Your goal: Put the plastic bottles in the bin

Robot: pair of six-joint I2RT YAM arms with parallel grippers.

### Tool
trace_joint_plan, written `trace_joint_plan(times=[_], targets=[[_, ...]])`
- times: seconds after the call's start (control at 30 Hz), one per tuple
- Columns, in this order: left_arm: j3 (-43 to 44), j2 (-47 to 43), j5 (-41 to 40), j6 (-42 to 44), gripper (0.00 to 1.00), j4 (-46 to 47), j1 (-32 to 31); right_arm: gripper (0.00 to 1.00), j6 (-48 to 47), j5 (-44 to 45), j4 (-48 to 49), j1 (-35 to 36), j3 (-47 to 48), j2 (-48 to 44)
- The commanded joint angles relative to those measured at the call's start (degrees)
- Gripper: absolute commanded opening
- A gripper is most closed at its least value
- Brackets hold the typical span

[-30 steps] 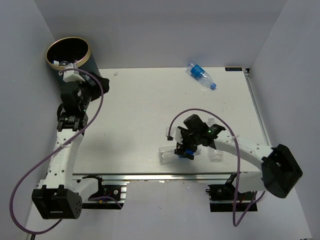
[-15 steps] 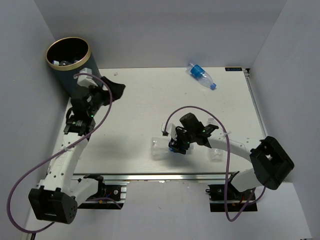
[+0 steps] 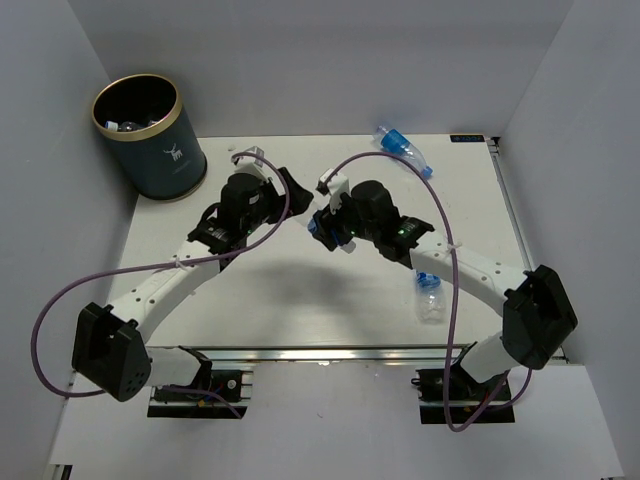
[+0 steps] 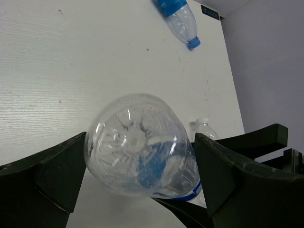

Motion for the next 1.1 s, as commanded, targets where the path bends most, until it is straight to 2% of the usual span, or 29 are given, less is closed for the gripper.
trace_joint_plan(times=[0.0,0.1,0.17,0.23,0.27,0.3,0.37,0.4,0.43,0.47,0.53,0.6,0.63,0.7,0.73,0.8,0.9,0.93,1.0,1.03,1.07], targets=[[2.84,0.64,-5.27,0.07,0.98,-0.06,-2.18,0.28,7.34,5.08,1.85,-0.01,4.62,1.69],[3.02,2.04,-5.71,-0.19,0.98,0.81,-2.97,0.28,10.15,4.99,2.2,-0.01,6.74,2.39],[3.28,2.75,-6.49,-0.46,0.98,1.69,-2.98,0.29,10.94,0.96,6.66,-0.01,5.25,1.34],[3.72,3.72,-8.42,-0.55,0.93,1.78,-2.98,0.37,12.44,-0.71,12.27,-0.01,3.15,0.2],[4.42,3.98,-9.13,-0.37,0.87,1.78,-2.98,0.39,13.22,-1.76,13.79,-0.01,1.14,-1.02],[5.03,4.59,-10.01,-0.28,0.69,1.61,-2.98,0.39,13.23,-2.04,14.67,-0.01,0.42,-1.56],[6.18,4.95,-12.02,0.42,0.54,0.99,-2.98,0.4,12.88,-3.09,15.73,-0.01,-0.9,-3.05],[7.31,5.21,-12.56,1.12,0.4,0.91,-2.98,0.47,12.71,-3.18,15.82,-0.01,-1.25,-3.49],[8.11,5.65,-13.43,1.73,0.36,-0.05,-2.98,0.52,12.44,-3.44,16.0,-0.01,-1.61,-3.84],[8.9,5.83,-15.44,2.17,0.32,-0.76,-2.98,0.89,12.18,-3.53,16.17,-0.1,-1.96,-4.54],[11.45,6.0,-17.39,3.92,0.26,-1.81,-2.89,0.89,11.3,-3.18,15.65,-0.1,-2.93,-5.34],[16.25,6.27,-20.29,6.64,0.26,-4.26,-1.75,0.89,11.12,-2.31,15.56,-0.45,-4.76,-6.13],[18.64,6.88,-21.6,7.7,0.26,-5.59,-0.88,0.89,12.95,1.44,15.91,-0.63,-5.64,-6.65],[26.35,7.85,-23.28,9.72,0.26,-8.74,4.21,0.89,21.18,7.59,12.6,-2.29,-6.62,-8.59],[28.92,9.16,-21.55,10.35,0.26,-9.37,9.8,0.89,23.49,12.41,10.83,-3.34,-6.71,-10.25],[36.98,11.18,-19.07,12.36,0.26,-10.77,15.45,0.89,26.06,16.31,8.1,-6.42,-8.89,-12.54],[44.22,16.27,-25.47,18.05,0.29,-9.65,23.02,0.89,26.33,25.97,6.6,-8.62,-12.58,-17.63],[49.37,17.85,-25.66,18.61,0.3,-9.82,27.39,0.89,26.76,30.78,5.11,-9.15,-14.86,-19.65],[57.82,25.4,-23.74,17.39,0.26,-15.32,32.93,0.89,30.87,36.25,1.52,-11.43,-16.28,-21.33],[66.3,28.21,-23.29,16.51,0.24,-17.01,37.49,0.89,32.64,37.32,-2.77,-12.66,-17.59,-22.73],[69.78,30.94,-23.29,15.55,0.24,-18.24,39.28,0.89,33.7,37.34,-4.46,-15.11,-18.39,-23.35]])
